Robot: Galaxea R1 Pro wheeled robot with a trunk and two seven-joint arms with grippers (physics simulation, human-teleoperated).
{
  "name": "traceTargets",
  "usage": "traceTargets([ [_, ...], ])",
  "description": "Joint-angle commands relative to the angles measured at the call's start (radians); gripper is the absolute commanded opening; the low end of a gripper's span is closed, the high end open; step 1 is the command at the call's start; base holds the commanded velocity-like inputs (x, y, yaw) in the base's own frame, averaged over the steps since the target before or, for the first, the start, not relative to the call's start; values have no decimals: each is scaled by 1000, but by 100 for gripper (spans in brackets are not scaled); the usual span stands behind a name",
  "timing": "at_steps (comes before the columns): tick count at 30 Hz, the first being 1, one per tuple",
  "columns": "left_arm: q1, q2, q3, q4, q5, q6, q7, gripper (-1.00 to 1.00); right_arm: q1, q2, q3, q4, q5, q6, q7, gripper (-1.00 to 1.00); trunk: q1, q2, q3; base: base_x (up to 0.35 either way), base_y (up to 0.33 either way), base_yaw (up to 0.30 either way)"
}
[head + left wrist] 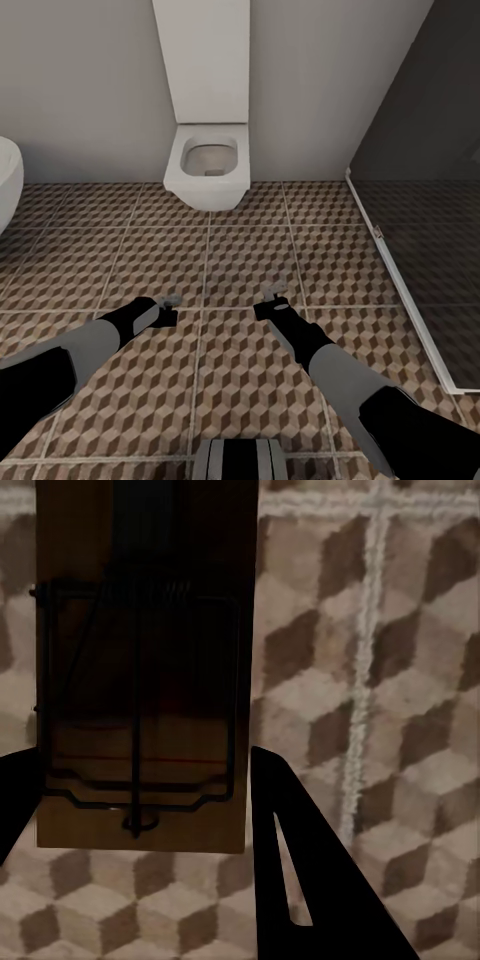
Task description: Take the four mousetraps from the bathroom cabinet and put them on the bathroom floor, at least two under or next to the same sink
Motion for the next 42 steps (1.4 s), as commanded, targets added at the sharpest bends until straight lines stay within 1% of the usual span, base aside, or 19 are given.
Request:
traceTargets([
  [1, -1, 1, -5, -4, 7, 3, 11, -100, -1, -1, 8, -1, -12, 4, -8, -100, 4, -8, -5, 0, 0, 0],
  [8, -1, 1, -5, -4, 7, 3, 11, -100, -1, -1, 8, -1, -12, 4, -8, -100, 31, -57, -38, 0, 0, 0],
  [13, -1, 1, -5, -4, 7, 3, 10, -100, -1, -2, 9, -1, -12, 4, -8, -100, 31, -57, -45, 0, 0, 0],
  [18, -1, 1, -5, -4, 7, 3, 10, -100, -1, -2, 9, -1, -12, 4, -8, -100, 31, -57, -48, 20, 2, 0],
  [21, -1, 1, -5, -4, 7, 3, 10, -100, -1, -2, 9, -1, -12, 4, -8, -100, 31, -57, -48, 212, 64, 0],
  [37, -1, 1, -5, -4, 7, 4, 10, -100, -1, -1, 9, -1, -12, 4, -8, -100, 31, -57, -48, 312, 134, 0],
  [42, -1, 1, -6, -4, 7, 3, 10, -100, -1, -1, 9, -1, -12, 4, -8, -100, 31, -57, -48, 322, 36, 0],
])
